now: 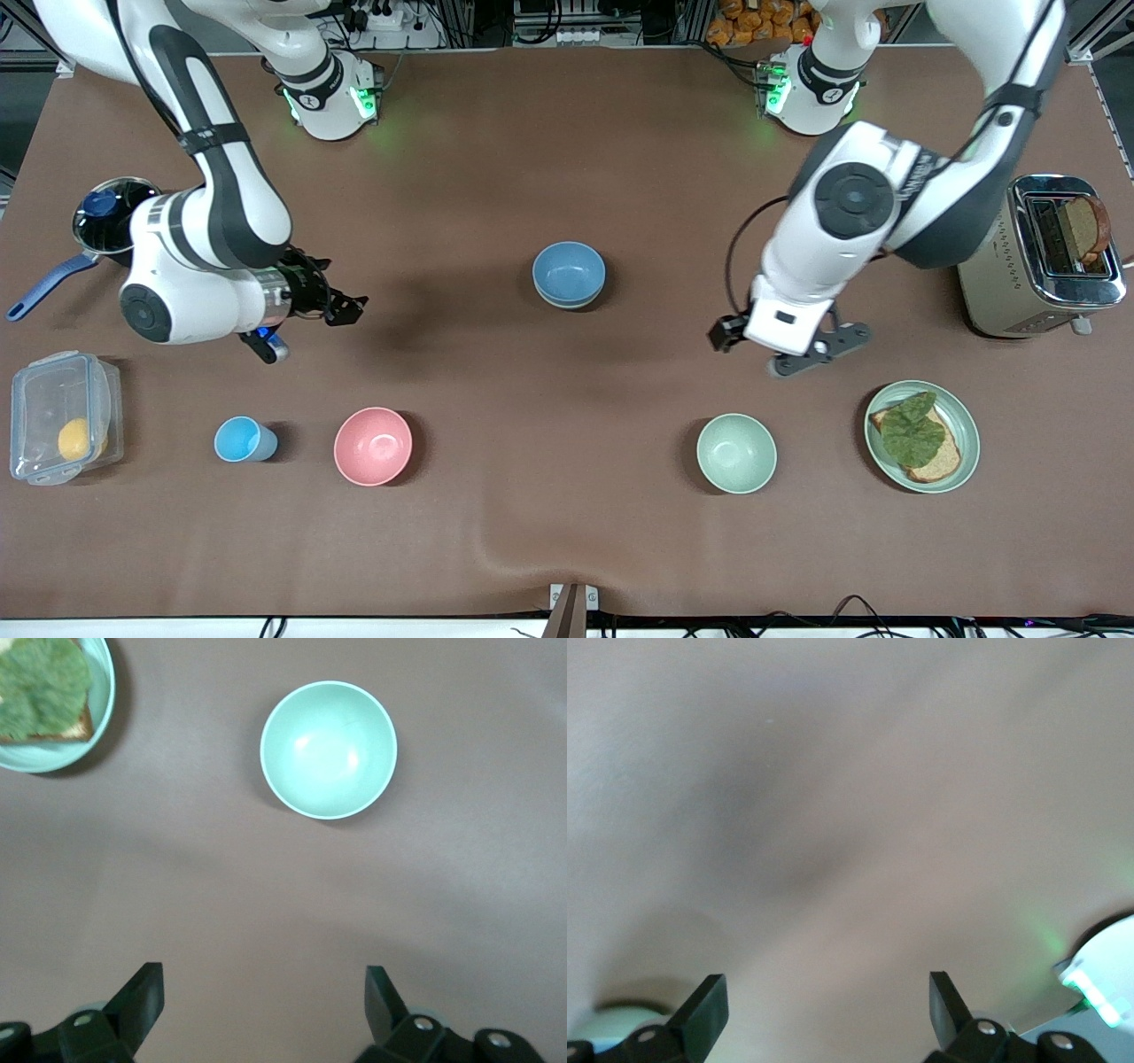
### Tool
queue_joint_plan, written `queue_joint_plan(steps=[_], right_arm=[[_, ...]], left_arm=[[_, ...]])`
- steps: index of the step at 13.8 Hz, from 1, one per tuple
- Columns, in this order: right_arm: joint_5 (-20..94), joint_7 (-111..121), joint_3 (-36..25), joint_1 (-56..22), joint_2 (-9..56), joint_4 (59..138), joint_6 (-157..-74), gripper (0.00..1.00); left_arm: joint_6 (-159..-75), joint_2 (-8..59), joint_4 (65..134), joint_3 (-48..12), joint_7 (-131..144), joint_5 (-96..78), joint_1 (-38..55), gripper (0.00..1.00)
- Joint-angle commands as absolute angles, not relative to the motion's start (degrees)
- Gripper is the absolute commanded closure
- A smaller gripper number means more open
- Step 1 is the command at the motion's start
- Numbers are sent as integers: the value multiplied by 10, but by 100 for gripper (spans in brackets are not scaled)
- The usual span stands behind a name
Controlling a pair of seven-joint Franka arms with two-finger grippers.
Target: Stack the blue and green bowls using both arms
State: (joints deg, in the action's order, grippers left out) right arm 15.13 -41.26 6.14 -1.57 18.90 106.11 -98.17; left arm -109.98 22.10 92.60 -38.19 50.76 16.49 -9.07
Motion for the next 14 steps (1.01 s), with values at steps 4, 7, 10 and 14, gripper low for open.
queue_joint_plan(steps=[4, 7, 10, 14], right_arm=[[103, -334, 80, 20, 134, 1013, -960, 0], [89, -326, 109, 43, 127, 962, -958, 0], [68, -230, 121, 67, 107, 908, -959, 0], [32, -146, 125, 61, 81, 861, -936, 0]], left_arm=[[-1035, 96, 969, -158, 318, 55, 51, 0], [-994, 60, 982, -133, 271, 53, 50, 0], [-953, 34, 982, -105, 223, 53, 58, 0], [-917, 8, 976, -82, 148, 48, 59, 0]])
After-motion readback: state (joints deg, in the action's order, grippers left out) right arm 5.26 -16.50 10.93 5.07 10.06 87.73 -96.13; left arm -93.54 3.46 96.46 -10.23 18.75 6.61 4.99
